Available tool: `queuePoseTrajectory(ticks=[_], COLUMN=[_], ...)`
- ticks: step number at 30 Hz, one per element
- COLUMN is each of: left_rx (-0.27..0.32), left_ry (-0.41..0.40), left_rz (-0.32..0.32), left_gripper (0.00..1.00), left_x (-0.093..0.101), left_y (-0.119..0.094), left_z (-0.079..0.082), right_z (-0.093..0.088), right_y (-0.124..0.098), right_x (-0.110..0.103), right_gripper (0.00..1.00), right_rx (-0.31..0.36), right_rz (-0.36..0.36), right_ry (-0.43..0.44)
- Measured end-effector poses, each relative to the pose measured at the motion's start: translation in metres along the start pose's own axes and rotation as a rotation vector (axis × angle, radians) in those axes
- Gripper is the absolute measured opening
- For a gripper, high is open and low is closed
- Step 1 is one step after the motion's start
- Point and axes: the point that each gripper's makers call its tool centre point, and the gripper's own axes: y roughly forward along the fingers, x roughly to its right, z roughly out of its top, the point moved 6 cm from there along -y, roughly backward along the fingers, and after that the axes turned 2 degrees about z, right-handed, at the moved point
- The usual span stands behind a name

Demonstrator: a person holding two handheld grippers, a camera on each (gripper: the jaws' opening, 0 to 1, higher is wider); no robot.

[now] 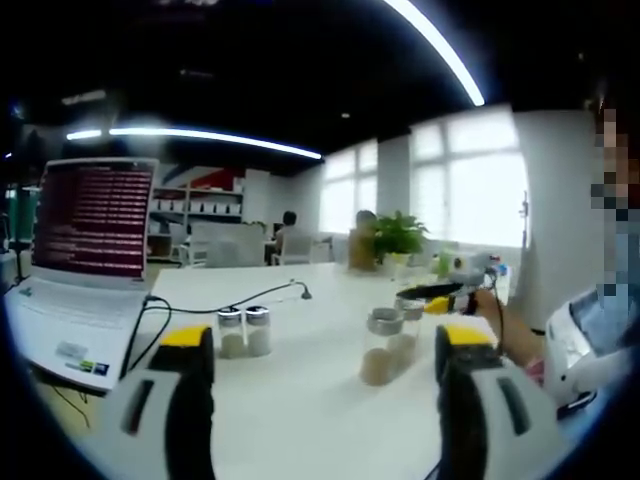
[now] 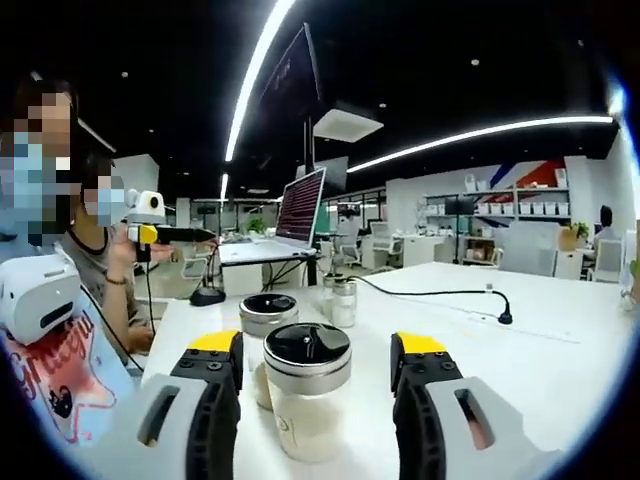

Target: Rotate the seasoning bottle until the label or dispensing opening points toward the visible target arrow and the bottle remains upright within the marked orientation range

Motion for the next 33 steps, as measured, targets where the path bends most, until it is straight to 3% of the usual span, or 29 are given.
queuePoseTrajectory(ticks=[3,10,33], left_rx=[0.008,0.008,0.022], left_ry=[-0.007,-0.01,-0.014], left_rz=[-0.002,0.015,0.011], left_gripper=[0.97,0.97,0.97], left_x=[-0.0002,-0.0014,-0.0007], left_y=[-0.0004,0.0002,0.0009], left_z=[0.0006,0.0001,0.0008], right_z=[-0.0019,-0.0088,-0.0083], right_y=[0.0026,0.0027,0.0023], right_x=[0.0021,0.0019,-0.0027], right_gripper=[0.47,0.37,0.36], right_rx=[0.001,-0.004,-0.008], right_rz=[0.015,0.059,0.0], right_ry=[0.02,0.059,0.056])
